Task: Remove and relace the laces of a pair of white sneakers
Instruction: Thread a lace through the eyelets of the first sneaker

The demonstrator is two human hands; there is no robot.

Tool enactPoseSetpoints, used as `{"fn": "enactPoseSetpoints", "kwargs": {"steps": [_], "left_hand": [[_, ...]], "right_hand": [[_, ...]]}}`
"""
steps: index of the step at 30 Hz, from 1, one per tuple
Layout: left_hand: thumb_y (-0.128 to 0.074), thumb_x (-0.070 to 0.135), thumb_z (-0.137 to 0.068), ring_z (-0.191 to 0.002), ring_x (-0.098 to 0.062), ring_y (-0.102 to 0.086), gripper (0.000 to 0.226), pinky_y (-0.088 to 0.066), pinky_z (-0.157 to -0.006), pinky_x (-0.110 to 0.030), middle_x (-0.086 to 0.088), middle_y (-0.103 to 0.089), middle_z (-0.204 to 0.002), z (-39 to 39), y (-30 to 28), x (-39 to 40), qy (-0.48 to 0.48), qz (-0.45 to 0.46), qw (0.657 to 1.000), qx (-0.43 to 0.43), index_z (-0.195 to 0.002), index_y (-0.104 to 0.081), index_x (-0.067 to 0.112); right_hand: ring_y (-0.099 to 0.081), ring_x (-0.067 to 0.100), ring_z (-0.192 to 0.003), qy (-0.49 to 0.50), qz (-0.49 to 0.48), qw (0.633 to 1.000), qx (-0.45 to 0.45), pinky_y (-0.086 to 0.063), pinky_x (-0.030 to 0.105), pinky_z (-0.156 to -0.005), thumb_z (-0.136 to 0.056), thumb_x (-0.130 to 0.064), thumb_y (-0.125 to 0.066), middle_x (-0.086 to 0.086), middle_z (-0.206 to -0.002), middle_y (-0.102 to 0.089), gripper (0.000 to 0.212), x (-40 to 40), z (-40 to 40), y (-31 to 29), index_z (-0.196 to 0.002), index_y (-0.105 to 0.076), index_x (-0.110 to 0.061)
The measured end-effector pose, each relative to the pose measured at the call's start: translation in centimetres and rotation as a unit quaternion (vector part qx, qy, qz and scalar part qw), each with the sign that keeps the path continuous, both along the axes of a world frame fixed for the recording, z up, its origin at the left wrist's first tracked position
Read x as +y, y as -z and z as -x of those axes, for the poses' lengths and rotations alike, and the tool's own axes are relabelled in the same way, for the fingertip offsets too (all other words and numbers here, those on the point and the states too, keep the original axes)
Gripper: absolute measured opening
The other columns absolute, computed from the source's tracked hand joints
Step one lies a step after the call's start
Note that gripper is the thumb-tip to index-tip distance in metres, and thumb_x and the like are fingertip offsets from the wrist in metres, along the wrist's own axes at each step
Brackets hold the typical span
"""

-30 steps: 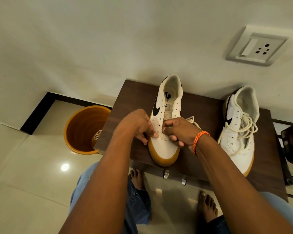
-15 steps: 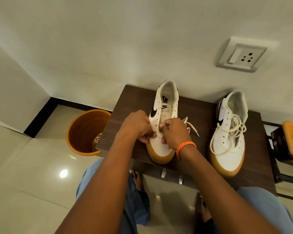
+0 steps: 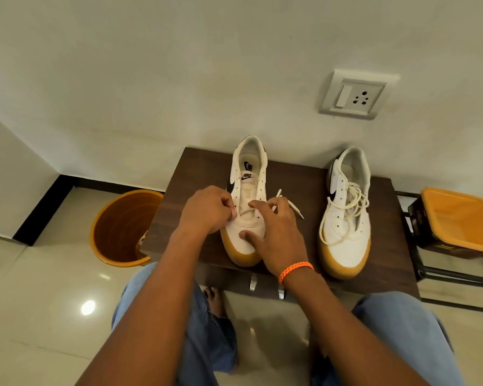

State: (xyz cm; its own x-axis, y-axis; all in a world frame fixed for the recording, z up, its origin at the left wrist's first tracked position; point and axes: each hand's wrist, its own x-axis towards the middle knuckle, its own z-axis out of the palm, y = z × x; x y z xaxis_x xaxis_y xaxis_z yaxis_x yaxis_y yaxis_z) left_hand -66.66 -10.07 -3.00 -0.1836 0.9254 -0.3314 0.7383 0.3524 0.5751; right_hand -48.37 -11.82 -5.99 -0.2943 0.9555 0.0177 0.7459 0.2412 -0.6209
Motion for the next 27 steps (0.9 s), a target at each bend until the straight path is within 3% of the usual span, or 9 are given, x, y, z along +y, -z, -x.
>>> {"fn": "enactPoseSetpoints", "kwargs": {"steps": [3, 5, 8, 10, 13, 15, 19, 23, 27], "left_hand": [[-0.076, 0.015, -0.095, -0.089, -0.021, -0.072, 0.009, -0.063, -0.089, -0.043, -0.001, -0.075, -0.090, 0.5, -0.6, 0.0, -0.019, 0.005, 0.998, -0.067, -0.086, -0.077, 0.017], [-0.071, 0.010, -0.098, -0.095, -0.025, -0.074, 0.007, -0.062, -0.085, -0.037, -0.012, -0.077, -0.099, 1.0, -1.5, -0.5, -0.064, -0.005, 0.981, -0.184, -0.094, -0.076, 0.007], [-0.063, 0.012, -0.104, -0.108, -0.028, -0.076, 0.009, -0.061, -0.092, -0.040, -0.012, -0.080, -0.110, 1.7, -2.7, -0.7, -0.072, -0.023, 0.918, -0.389, -0.099, -0.067, 0.006], [-0.056, 0.016, -0.109, -0.109, -0.027, -0.076, 0.012, -0.062, -0.095, -0.041, -0.013, -0.079, -0.112, 1.7, -2.8, -0.6, -0.055, -0.030, 0.888, -0.456, -0.102, -0.060, 0.008], [-0.050, 0.023, -0.112, -0.092, -0.023, -0.073, 0.016, -0.060, -0.090, -0.043, -0.009, -0.077, -0.094, 1.0, -1.8, 0.2, -0.055, -0.037, 0.953, -0.297, -0.103, -0.058, 0.012], [-0.057, 0.036, -0.107, -0.090, -0.019, -0.066, 0.017, -0.058, -0.087, -0.041, -0.002, -0.069, -0.097, 0.6, -0.9, 0.8, -0.038, -0.026, 0.984, -0.170, -0.108, -0.057, 0.020], [-0.075, 0.054, -0.092, -0.088, -0.014, -0.065, 0.035, -0.057, -0.083, -0.038, 0.003, -0.069, -0.097, 0.8, 0.2, 1.2, 0.049, 0.033, 0.998, 0.005, -0.100, -0.065, 0.021], [-0.081, 0.036, -0.091, -0.088, -0.016, -0.067, 0.013, -0.059, -0.090, -0.045, 0.005, -0.072, -0.094, 0.6, 0.2, 1.1, 0.088, 0.051, 0.993, 0.062, -0.089, -0.076, 0.025], [-0.075, 0.024, -0.095, -0.083, -0.006, -0.070, 0.017, -0.057, -0.081, -0.034, 0.012, -0.076, -0.084, 0.8, -0.8, 1.2, 0.053, -0.027, 0.997, -0.052, -0.079, -0.080, 0.030]], "right_hand": [[-0.048, 0.021, -0.130, 0.033, 0.017, 0.999, 0.003, -0.059, 0.038, -0.090, -0.081, -0.040, -0.087, -0.005, -0.140, -0.037, 0.069, 0.4, 0.3, 0.1, -0.140, -0.052, -0.039], [-0.051, 0.022, -0.128, 0.034, 0.015, 0.999, -0.013, -0.060, 0.040, -0.086, -0.081, -0.040, -0.087, -0.005, -0.141, -0.038, 0.070, 0.4, 0.6, 0.3, -0.141, -0.050, -0.040], [-0.055, 0.023, -0.126, 0.033, 0.014, 0.999, -0.021, -0.060, 0.041, -0.087, -0.082, -0.041, -0.086, -0.005, -0.145, -0.038, 0.070, 0.7, 0.4, 0.4, -0.142, -0.050, -0.041], [-0.056, 0.024, -0.125, 0.030, 0.018, 0.999, -0.019, -0.061, 0.042, -0.090, -0.081, -0.042, -0.086, -0.004, -0.145, -0.038, 0.072, 1.1, 0.2, 0.5, -0.143, -0.049, -0.042], [-0.057, 0.023, -0.122, 0.018, 0.024, 0.999, -0.012, -0.061, 0.044, -0.090, -0.079, -0.044, -0.087, -0.004, -0.143, -0.040, 0.078, 1.7, -0.2, 0.5, -0.145, -0.046, -0.045], [-0.057, 0.023, -0.121, 0.015, 0.028, 0.999, -0.010, -0.061, 0.045, -0.090, -0.079, -0.045, -0.088, -0.004, -0.141, -0.041, 0.079, 1.9, -0.2, 0.7, -0.145, -0.045, -0.046], [-0.058, 0.023, -0.120, 0.011, 0.020, 1.000, -0.007, -0.062, 0.045, -0.089, -0.078, -0.045, -0.088, -0.004, -0.140, -0.041, 0.079, 2.0, -0.2, 1.0, -0.144, -0.045, -0.046], [-0.058, 0.022, -0.120, 0.010, 0.018, 1.000, -0.007, -0.062, 0.041, -0.089, -0.078, -0.044, -0.088, -0.003, -0.140, -0.041, 0.077, 2.1, -0.2, 1.0, -0.144, -0.047, -0.044], [-0.057, 0.023, -0.122, 0.008, 0.012, 1.000, -0.024, -0.062, 0.040, -0.087, -0.078, -0.043, -0.089, -0.003, -0.141, -0.039, 0.078, 2.0, -0.1, 0.9, -0.144, -0.046, -0.044]]}}
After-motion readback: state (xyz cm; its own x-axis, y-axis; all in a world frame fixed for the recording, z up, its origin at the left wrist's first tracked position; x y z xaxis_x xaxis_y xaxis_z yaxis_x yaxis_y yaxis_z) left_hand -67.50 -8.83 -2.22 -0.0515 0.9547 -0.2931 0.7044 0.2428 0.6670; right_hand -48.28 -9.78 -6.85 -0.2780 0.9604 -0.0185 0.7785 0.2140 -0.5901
